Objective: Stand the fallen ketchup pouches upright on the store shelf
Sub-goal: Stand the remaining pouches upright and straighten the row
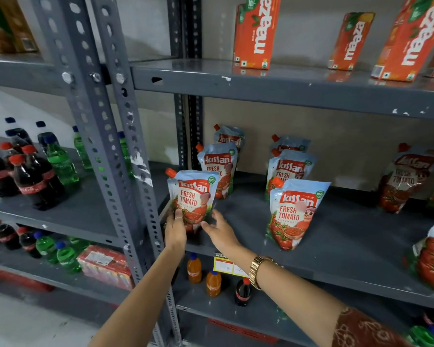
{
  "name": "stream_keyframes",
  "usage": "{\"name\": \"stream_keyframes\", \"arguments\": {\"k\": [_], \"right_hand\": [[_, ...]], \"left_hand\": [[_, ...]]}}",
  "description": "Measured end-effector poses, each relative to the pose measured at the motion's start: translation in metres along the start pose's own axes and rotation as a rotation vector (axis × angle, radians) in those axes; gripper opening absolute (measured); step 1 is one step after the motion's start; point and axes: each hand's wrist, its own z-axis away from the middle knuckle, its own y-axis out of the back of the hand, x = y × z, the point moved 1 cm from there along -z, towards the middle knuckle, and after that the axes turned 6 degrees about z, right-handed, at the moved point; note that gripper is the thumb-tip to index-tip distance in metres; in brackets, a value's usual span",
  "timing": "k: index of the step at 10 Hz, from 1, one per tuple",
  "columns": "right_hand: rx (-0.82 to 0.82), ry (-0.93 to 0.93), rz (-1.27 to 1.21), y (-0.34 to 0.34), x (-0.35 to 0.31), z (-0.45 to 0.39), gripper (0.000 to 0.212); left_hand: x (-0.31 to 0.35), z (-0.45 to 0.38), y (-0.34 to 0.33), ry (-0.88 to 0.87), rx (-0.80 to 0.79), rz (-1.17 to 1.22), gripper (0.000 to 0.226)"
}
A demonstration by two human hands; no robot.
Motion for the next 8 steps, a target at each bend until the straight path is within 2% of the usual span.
{"name": "stream_keyframes", "arguments": {"k": [1,3,6,8], "right_hand": [[-0.044,-0.008,0.030,-0.001,-0.004,-0.004,0.063],[-0.047,-0.007,-0.009,0.002,-0.002,-0.001,0.057],[0.002,-0.003,-0.038,0.017,0.010,0.009,0.058],[-0.001,0.011,-0.032,0.019,0.013,0.017,0.060]], "left_hand": [[-0.001,-0.003,0.003,0.071,-0.077,-0.012,0.049],[-0.006,0.000,0.003,0.084,-0.176,-0.061,0.054],[-0.020,0.009,-0.009,0.058,-0.210,-0.181,0.056],[-0.015,0.013,-0.010,0.101,-0.191,-0.148,0.055]]}}
